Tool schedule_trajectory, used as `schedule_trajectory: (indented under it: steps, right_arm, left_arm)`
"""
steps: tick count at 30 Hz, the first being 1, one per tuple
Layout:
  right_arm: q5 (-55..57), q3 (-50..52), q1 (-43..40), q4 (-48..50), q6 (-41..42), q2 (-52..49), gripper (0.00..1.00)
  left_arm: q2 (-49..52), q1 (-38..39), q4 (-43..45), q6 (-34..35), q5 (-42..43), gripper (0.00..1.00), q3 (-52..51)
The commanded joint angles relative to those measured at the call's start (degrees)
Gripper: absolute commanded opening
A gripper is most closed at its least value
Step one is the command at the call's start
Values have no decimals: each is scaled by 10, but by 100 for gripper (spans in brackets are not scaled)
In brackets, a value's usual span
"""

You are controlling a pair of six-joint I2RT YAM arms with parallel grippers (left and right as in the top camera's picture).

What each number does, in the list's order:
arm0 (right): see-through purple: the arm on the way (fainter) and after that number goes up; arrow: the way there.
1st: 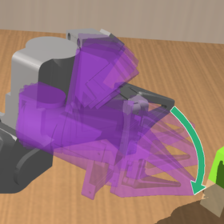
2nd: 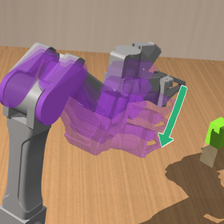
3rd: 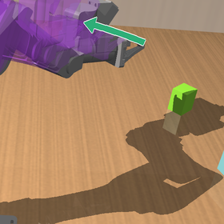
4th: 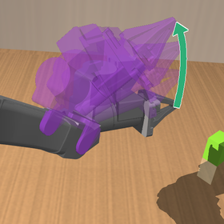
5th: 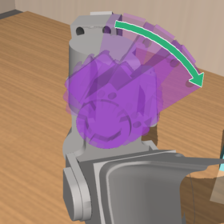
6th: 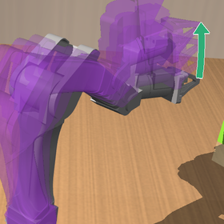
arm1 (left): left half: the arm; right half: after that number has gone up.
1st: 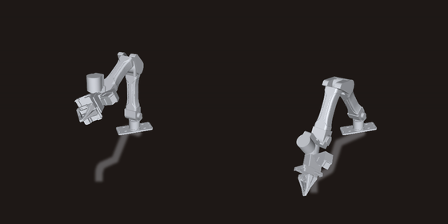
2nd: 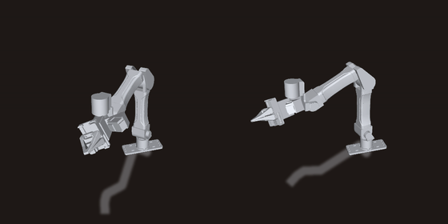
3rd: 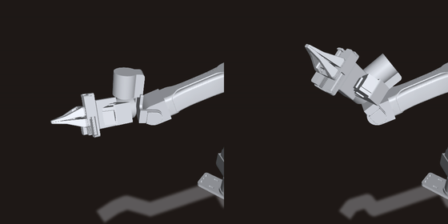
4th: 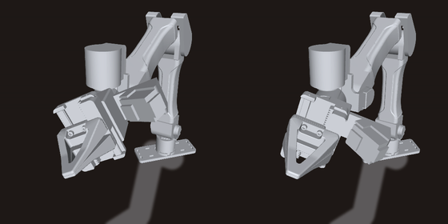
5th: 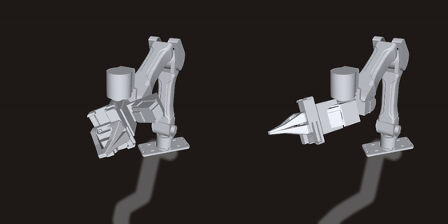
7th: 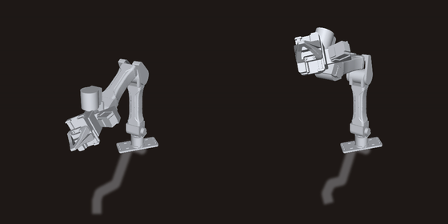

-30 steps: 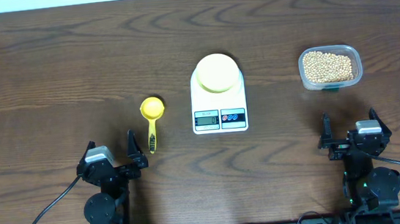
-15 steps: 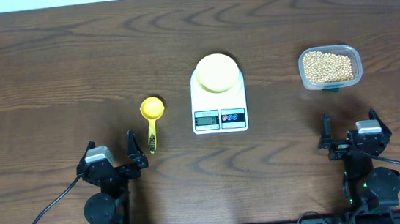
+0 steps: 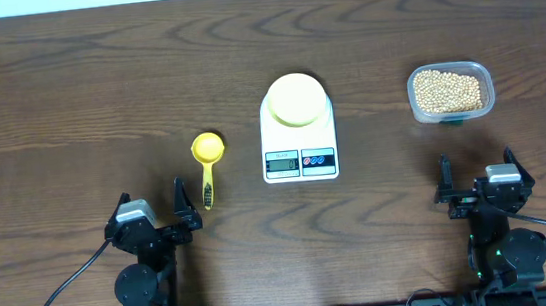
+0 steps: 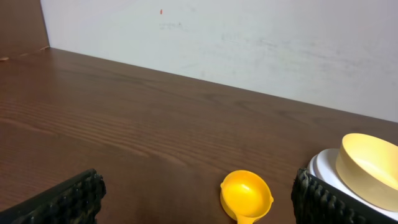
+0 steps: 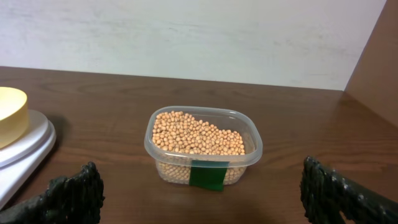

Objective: Scoop item into bowl and weigh 50g on scale
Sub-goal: 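Move the left gripper toward the yellow measuring scoop handle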

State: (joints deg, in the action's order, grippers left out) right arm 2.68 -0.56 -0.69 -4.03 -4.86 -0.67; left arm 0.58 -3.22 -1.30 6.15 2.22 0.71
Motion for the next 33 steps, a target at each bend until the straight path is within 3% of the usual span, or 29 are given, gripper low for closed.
schedule_trajectory:
  steps: [1,7,10,14,20,26,29,33]
  right_arm:
    - [-3,2,-4,-1,3,3,99]
    - [-3,3,-3,-1,3,3,99]
    - [-3,2,-4,-1,3,3,99]
    - [-3,2,-4,-1,3,3,99]
    - [-3,2,-4,-1,3,3,99]
    - [-3,3,-4,-1,3,3,99]
    - [-3,3,-3,-1,3,3,99]
    - [-3,2,-3,-1,3,3,99]
  left_arm:
    - [-3,2,-29,-5,-23,98,-5]
    - [-3,2,-27,14,-1,98,-5]
    - [-3,2,-18,134,98,98,-4]
    - [-3,2,-10,344,253,98,-4]
    - [-3,2,18,431,285,98,-4]
    - [-3,2,178,421,333,98,3]
    - [-2,1,183,411,334,98,29]
    - [14,2,162,346,349,98,88]
